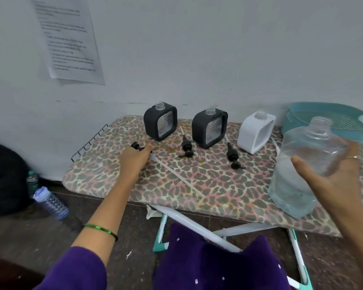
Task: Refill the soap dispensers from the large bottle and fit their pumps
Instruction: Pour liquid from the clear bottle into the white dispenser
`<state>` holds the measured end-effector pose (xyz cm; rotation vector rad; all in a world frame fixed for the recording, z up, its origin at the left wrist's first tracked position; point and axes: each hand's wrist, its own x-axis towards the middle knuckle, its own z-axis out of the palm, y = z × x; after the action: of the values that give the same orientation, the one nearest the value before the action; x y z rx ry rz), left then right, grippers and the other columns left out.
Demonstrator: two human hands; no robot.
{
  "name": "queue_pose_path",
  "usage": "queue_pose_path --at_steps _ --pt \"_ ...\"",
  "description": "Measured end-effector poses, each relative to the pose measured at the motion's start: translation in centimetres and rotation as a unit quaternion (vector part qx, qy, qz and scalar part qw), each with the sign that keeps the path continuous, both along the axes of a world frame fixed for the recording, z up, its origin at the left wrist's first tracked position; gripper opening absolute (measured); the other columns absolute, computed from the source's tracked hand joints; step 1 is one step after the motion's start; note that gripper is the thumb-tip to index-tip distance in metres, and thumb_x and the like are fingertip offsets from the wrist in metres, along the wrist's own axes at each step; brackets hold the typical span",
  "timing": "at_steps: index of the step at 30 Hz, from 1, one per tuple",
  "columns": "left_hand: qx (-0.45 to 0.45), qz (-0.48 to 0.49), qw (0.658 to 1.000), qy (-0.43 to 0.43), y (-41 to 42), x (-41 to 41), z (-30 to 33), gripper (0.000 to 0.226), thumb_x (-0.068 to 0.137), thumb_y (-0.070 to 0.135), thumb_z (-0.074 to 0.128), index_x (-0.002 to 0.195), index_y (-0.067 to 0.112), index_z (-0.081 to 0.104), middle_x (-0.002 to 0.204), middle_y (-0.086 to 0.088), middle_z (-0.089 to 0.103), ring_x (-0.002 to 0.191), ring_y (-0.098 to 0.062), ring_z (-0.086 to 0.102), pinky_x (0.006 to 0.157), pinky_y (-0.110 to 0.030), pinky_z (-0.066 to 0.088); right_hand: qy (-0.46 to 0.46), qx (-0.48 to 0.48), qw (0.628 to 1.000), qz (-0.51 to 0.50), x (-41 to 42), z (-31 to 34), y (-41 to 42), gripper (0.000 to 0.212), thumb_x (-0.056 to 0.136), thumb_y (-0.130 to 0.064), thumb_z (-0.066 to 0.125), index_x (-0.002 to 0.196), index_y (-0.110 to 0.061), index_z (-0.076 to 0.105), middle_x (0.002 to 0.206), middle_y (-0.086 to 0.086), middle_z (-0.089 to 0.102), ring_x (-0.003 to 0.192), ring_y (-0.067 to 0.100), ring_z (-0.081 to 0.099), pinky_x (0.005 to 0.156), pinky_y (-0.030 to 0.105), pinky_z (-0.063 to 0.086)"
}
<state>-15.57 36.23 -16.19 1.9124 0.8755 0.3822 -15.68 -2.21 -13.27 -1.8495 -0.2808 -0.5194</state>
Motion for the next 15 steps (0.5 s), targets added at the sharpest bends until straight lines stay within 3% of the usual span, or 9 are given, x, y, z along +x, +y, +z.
queue_pose_path --at_steps 3,9,11,13,15 --pt "0.046 -0.004 0.999 0.013 -0.1 0.4 -0.5 0.050 0.088 0.044 0.068 0.059 0.010 0.044 0.053 -0.005 0.045 0.047 -0.018 0.042 0.046 -0.028 0.032 0.010 0.003 1.000 -0.001 0.1 -0.1 0.0 0.068 0.073 -0.047 0.079 0.127 -0.024 0.045 0.125 0.000 0.058 0.115 0.016 0.058 0.101 0.042 0.045" --pt "0.113 -0.003 0.993 0.035 0.1 0.6 -0.7 0.048 0.086 0.041 0.072 0.058 0.010 0.047 0.051 -0.006 0.052 0.037 -0.012 0.047 0.037 -0.022 0.033 0.004 0.008 1.000 0.008 -0.1 0.0 0.0 0.074 0.071 -0.048 0.079 0.129 -0.020 0.043 0.127 0.000 0.057 0.117 0.014 0.057 0.102 0.043 0.045" --pt "0.137 -0.008 0.990 0.037 0.6 0.4 -0.8 0.049 0.084 0.042 0.073 0.056 0.010 0.050 0.055 -0.012 0.060 0.045 -0.018 0.053 0.045 -0.028 0.039 -0.003 0.015 1.000 0.004 -0.1 -0.3 0.1 0.073 0.071 -0.050 0.077 0.129 -0.021 0.043 0.127 0.001 0.057 0.118 0.016 0.057 0.103 0.046 0.044" --pt "0.147 -0.007 0.988 0.050 1.2 0.0 -1.1 0.049 0.082 0.045 0.074 0.056 0.009 0.053 0.064 -0.019 0.068 0.054 -0.025 0.059 0.052 -0.034 0.043 -0.004 0.023 1.000 0.009 -0.4 -0.3 0.1 0.073 0.067 -0.052 0.073 0.129 -0.025 0.044 0.127 0.000 0.057 0.118 0.014 0.057 0.103 0.046 0.044" --pt "0.167 -0.002 0.984 0.056 1.2 0.2 -1.5 0.051 0.081 0.047 0.074 0.058 0.005 0.056 0.067 -0.021 0.070 0.058 -0.032 0.063 0.056 -0.039 0.048 -0.009 0.023 1.000 0.019 -0.8 0.1 0.4 0.063 0.067 -0.050 0.073 0.122 -0.042 0.043 0.126 -0.004 0.056 0.118 0.013 0.056 0.103 0.047 0.044"
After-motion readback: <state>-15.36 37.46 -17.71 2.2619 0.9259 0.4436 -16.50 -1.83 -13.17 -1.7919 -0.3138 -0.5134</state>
